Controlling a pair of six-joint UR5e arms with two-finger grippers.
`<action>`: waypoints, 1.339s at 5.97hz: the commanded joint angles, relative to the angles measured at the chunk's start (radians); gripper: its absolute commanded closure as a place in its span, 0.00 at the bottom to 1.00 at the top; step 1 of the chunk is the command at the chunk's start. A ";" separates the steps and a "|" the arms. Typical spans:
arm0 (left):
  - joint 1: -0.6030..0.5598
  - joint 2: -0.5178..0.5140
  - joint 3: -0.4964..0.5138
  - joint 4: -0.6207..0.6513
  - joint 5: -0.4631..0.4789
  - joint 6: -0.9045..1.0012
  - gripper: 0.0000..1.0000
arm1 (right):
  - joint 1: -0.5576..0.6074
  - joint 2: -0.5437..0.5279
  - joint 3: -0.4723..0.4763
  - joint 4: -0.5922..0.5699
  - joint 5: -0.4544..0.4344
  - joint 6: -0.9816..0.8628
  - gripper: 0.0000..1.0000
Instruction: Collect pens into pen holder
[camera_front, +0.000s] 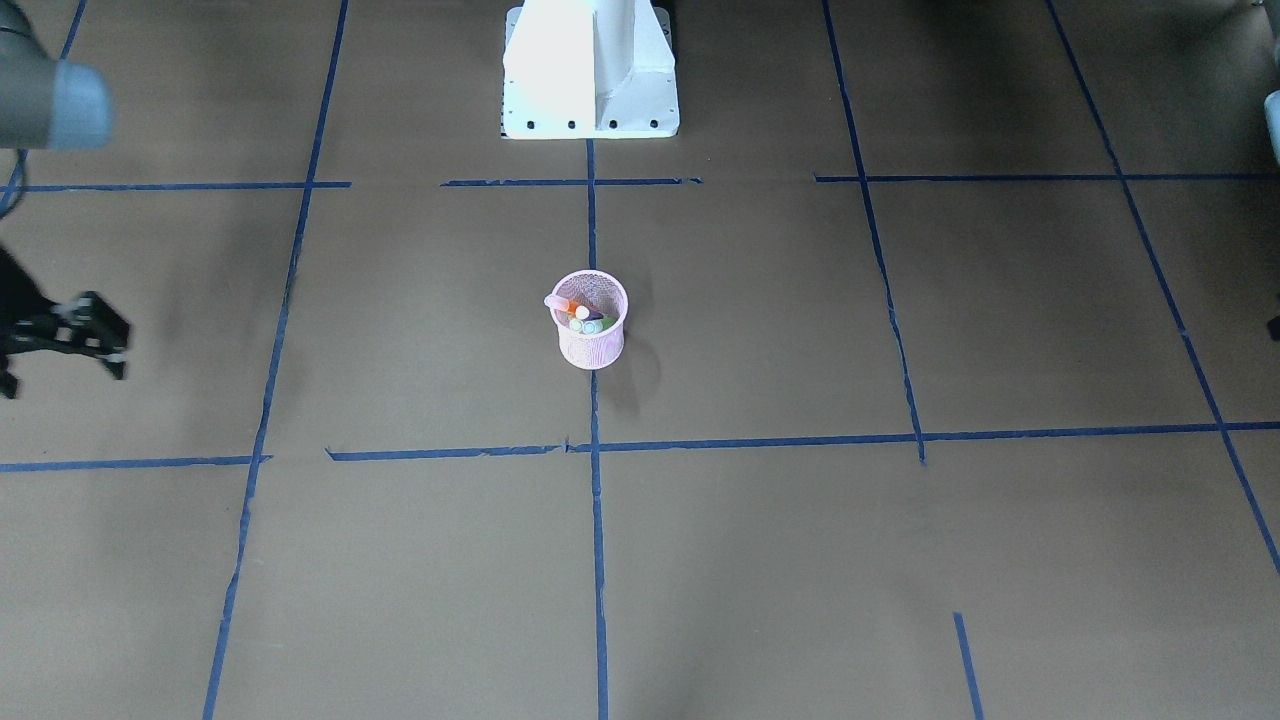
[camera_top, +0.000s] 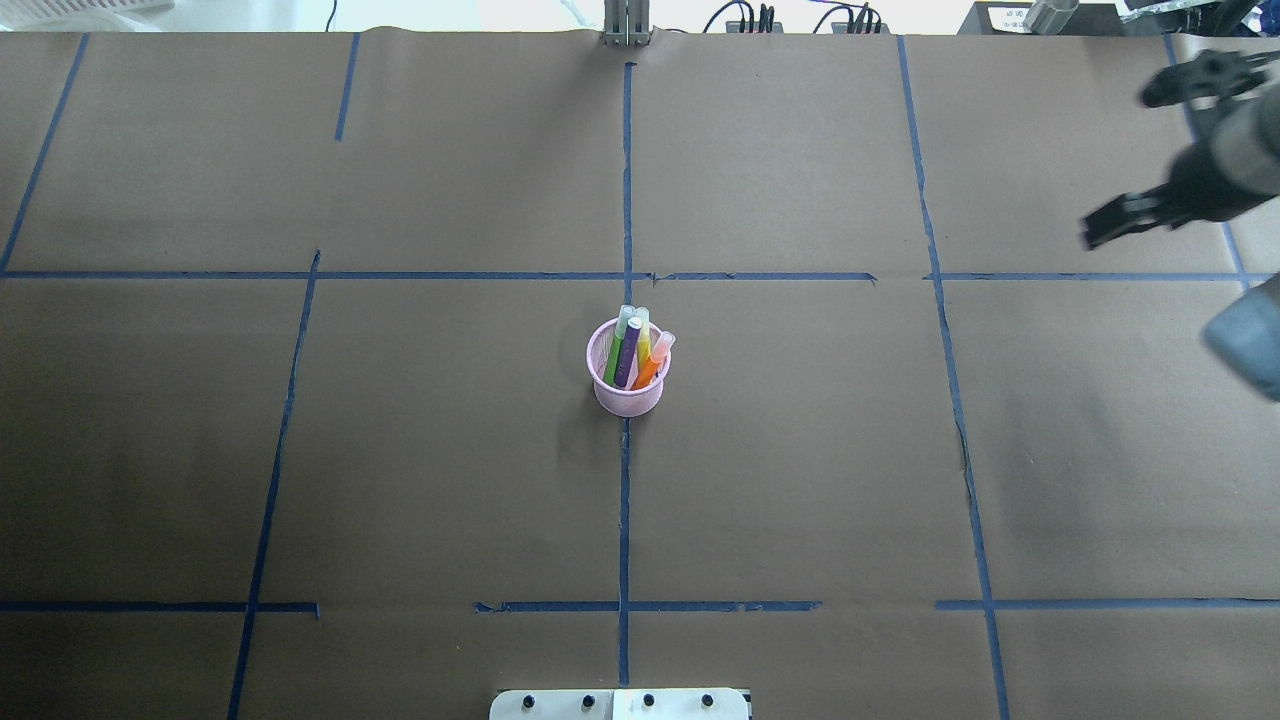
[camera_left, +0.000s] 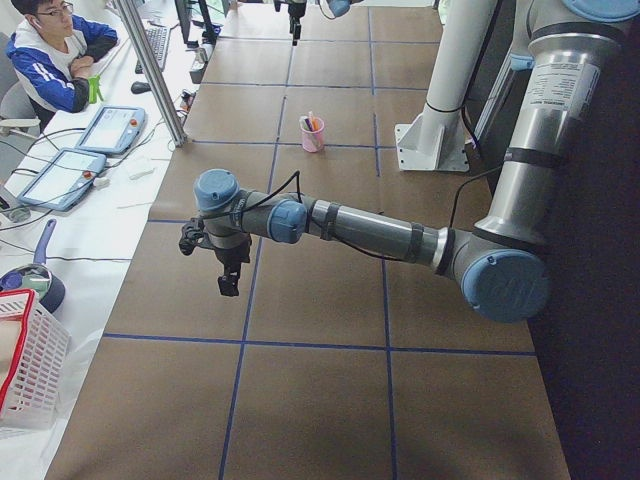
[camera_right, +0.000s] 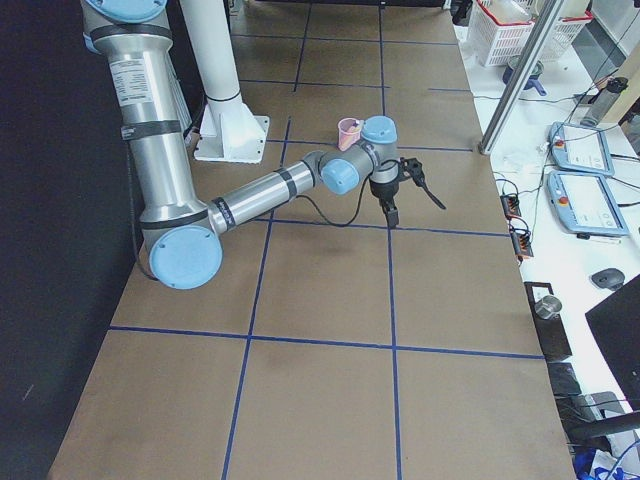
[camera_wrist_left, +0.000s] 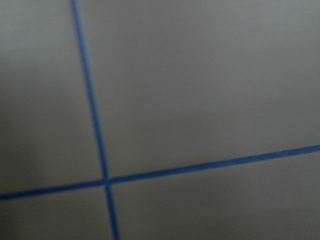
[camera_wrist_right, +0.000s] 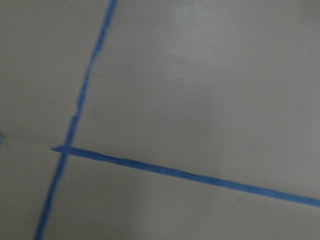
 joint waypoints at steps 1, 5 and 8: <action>-0.055 0.002 0.047 0.126 0.001 0.147 0.00 | 0.283 -0.080 -0.124 -0.070 0.201 -0.281 0.00; -0.105 0.174 0.054 0.073 -0.005 0.155 0.00 | 0.383 -0.175 -0.194 -0.057 0.256 -0.291 0.00; -0.105 0.227 0.064 -0.082 -0.023 0.137 0.00 | 0.433 -0.215 -0.179 -0.068 0.288 -0.296 0.00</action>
